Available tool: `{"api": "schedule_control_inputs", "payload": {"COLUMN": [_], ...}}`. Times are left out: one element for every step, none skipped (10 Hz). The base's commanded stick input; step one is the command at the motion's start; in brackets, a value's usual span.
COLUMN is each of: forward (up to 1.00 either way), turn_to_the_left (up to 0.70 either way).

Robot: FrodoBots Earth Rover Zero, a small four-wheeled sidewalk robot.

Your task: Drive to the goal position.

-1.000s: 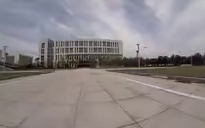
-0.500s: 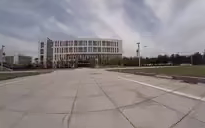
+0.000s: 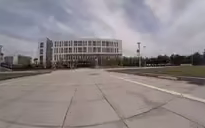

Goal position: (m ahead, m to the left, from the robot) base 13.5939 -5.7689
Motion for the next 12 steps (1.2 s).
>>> {"api": "schedule_control_inputs", "payload": {"forward": [0.70, 0.70, 0.70, 0.70, 0.70, 0.70, 0.70, 0.70, 0.70, 0.70, 0.70, 0.70], "turn_to_the_left": [0.00, 0.00, 0.00, 0.00, 0.00, 0.00, 0.00, 0.00, 0.00, 0.35, 0.35, 0.35]}}
